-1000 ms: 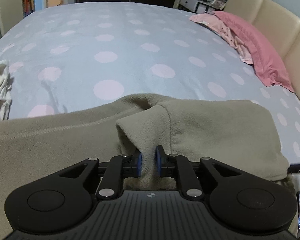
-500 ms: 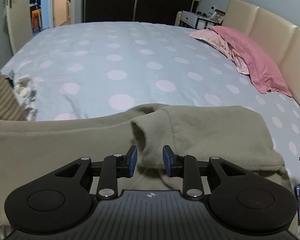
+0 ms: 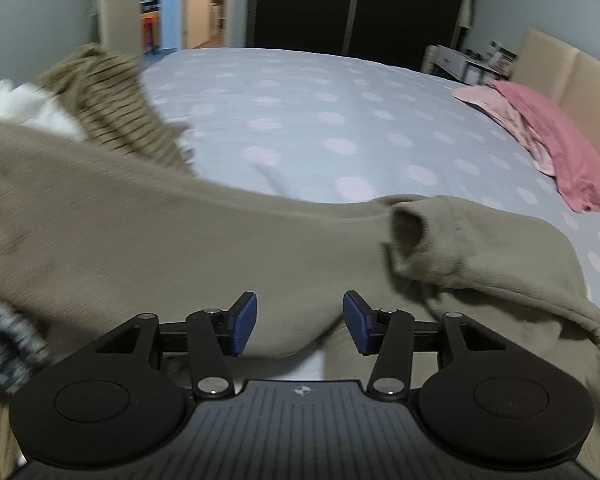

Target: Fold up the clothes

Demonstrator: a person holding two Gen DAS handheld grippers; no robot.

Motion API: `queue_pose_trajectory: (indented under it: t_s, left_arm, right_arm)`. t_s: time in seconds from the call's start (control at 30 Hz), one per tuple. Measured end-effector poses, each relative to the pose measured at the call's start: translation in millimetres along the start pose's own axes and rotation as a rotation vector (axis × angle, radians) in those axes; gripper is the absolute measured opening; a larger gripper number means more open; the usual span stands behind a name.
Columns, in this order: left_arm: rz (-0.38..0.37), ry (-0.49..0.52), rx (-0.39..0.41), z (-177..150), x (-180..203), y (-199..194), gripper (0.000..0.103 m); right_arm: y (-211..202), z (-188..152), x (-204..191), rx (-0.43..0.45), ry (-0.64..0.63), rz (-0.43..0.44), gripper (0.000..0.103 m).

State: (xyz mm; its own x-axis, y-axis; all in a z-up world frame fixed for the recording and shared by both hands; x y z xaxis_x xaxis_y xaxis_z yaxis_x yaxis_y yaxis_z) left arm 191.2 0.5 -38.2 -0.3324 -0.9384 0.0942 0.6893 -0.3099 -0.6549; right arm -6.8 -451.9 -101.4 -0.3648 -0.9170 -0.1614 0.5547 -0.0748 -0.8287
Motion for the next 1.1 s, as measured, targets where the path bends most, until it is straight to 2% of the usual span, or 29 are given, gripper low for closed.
queue_pose_trajectory:
  t_s: [0.3,0.47,0.57,0.8,0.9,1.03,1.1]
  left_arm:
    - [0.116,-0.123,0.08,0,-72,-25,0.05]
    - [0.205,-0.175,0.164,12,-99,-49,0.05]
    - [0.245,-0.212,0.169,19,-115,-64,0.05]
    - [0.352,-0.425,0.23,27,-183,-95,0.055]
    - [0.369,-0.498,0.244,27,-209,-96,0.056]
    - [0.318,-0.561,0.265,28,-224,-85,0.055]
    - [0.321,-0.541,0.278,30,-225,-82,0.042]
  right_arm:
    - [18,-17,-52,-0.04,-0.134,0.018,0.05]
    - [27,-16,-65,-0.053,-0.167,0.011,0.051]
    - [33,-13,-70,-0.062,-0.173,0.008,0.051]
    - [42,-12,-86,-0.075,-0.216,0.034,0.052]
    - [45,-12,-90,-0.077,-0.224,0.038,0.052]
    - [45,-13,-89,-0.079,-0.224,0.033,0.052]
    - [44,-13,-89,-0.077,-0.224,0.03,0.052]
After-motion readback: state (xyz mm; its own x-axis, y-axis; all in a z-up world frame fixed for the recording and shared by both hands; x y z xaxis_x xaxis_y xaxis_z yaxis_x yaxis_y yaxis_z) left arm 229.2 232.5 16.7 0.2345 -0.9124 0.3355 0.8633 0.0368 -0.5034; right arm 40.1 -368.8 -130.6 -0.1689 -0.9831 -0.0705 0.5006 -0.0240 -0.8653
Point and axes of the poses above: each gripper's, at about its wrist camera, not at the fingertips, and y roughly the way its jaws point, x to its right, z to its top, the point moved 7 cm from there along y, roughly the way its jaws point, and after that the axes turned 6 degrees about x, right-handed, at the moved point
